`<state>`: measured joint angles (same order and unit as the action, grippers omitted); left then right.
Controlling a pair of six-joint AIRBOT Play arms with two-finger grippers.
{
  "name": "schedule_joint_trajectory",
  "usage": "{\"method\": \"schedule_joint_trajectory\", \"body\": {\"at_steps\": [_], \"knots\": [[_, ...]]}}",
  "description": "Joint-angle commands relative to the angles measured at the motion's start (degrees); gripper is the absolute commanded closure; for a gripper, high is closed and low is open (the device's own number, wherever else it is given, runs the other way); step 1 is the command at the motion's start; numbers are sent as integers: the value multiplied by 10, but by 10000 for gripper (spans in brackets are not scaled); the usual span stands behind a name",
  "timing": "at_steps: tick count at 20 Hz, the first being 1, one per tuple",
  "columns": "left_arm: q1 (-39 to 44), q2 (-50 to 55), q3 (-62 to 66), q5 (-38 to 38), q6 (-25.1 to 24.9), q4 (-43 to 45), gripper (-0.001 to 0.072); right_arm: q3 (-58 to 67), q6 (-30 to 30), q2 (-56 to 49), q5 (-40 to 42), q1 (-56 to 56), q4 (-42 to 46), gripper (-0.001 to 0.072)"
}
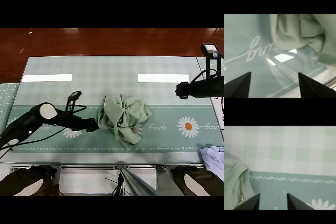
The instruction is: Fold the shirts.
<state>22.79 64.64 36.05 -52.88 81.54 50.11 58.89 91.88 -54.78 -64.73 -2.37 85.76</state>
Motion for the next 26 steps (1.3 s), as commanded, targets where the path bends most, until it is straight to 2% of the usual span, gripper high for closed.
{"method": "schedule_joint_trajectory", "body": {"at_steps": [1, 4, 6, 7, 9, 10, 12, 13, 14, 16, 18, 20, 23, 26], "knots": [[0, 85, -5, 36, -106, -175, -9, -39, -36, 2, -11, 57, -73, 274], [0, 139, -5, 40, -161, -264, -9, -50, -39, 2, -11, 58, -73, 274], [0, 160, -1, 54, -166, -281, -9, -50, -39, 2, -10, 58, -79, 274], [0, 166, 2, 61, -165, -283, 21, -50, -39, 2, -10, 58, -81, 274], [0, 172, 12, 73, -163, -284, 321, -50, -39, 2, -10, 58, -85, 274], [0, 173, 17, 75, -163, -285, 423, -50, -39, 2, -10, 58, -88, 274], [0, 173, 26, 75, -161, -286, 492, -50, -39, 2, -11, 58, -92, 275], [0, 173, 28, 74, -159, -286, 597, -50, -39, 2, -11, 58, -92, 274], [0, 173, 28, 75, -159, -286, 668, -50, -39, 2, -11, 58, -92, 274], [0, 171, 28, 72, -160, -285, 682, -54, -39, -2, -13, 58, -103, 274], [0, 171, 28, 58, -166, -285, 682, -77, -49, -16, -13, 57, -149, 274], [0, 171, 28, 42, -177, -285, 682, -124, -85, -42, -3, 57, -242, 176], [0, 171, 28, 31, -179, -285, 682, -191, -143, -88, 30, 57, -370, 170], [0, 171, 28, 27, -181, -285, 682, -216, -146, -121, 68, 57, -381, 170]]}}
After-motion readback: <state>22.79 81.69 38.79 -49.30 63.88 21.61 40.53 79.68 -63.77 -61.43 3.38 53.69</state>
